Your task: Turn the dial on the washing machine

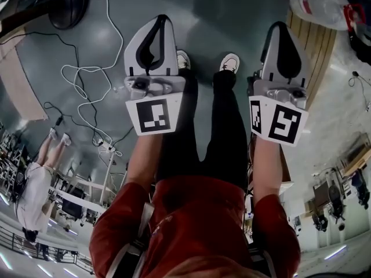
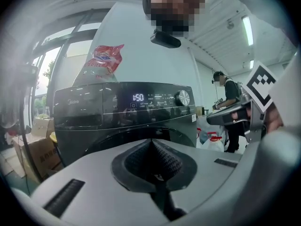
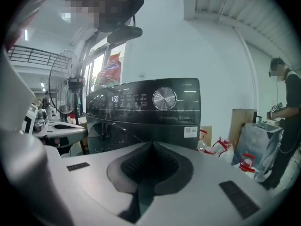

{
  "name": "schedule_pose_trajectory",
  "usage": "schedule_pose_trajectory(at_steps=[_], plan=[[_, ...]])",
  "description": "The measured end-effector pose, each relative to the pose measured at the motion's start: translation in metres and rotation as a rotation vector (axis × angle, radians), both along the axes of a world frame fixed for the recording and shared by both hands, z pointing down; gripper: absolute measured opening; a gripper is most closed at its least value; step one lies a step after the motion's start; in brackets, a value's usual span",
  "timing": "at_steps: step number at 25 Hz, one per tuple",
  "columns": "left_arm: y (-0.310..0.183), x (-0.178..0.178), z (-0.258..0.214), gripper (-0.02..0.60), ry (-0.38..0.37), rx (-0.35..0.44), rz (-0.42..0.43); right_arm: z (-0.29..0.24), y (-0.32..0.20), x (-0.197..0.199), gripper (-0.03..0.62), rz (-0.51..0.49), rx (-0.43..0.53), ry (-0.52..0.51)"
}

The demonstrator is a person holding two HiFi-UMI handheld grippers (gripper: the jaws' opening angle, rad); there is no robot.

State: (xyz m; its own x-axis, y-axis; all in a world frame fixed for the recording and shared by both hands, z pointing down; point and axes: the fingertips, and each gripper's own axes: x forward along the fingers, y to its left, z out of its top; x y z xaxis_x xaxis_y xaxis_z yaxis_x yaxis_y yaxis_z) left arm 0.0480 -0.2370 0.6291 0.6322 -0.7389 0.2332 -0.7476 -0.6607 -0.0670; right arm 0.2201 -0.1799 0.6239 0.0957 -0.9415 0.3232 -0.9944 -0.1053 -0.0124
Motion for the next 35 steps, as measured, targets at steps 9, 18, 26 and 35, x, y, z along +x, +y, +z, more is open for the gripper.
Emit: schedule_pose_trajectory(at_steps=[9, 18, 26, 35], plan=[[0.006, 0.008, -0.015, 0.009, -0.001, 0.001, -0.002, -0.063, -0.031, 0.021, 0.102, 0.001, 0.11, 0.04], [0.001, 0.007, -0.019, 0.009, 0.005, 0.001, 0.0, -0.086, -0.064, 0.034, 0.233, 0.033, 0.124, 0.023], [0.004, 0.013, -0.022, 0.009, -0.001, -0.007, 0.009, -0.096, -0.077, 0.044, 0.298, 0.077, 0.144, -0.029], [0.006, 0.014, -0.019, 0.009, 0.0, -0.014, 0.016, -0.089, -0.083, 0.053, 0.318, 0.131, 0.134, -0.104]])
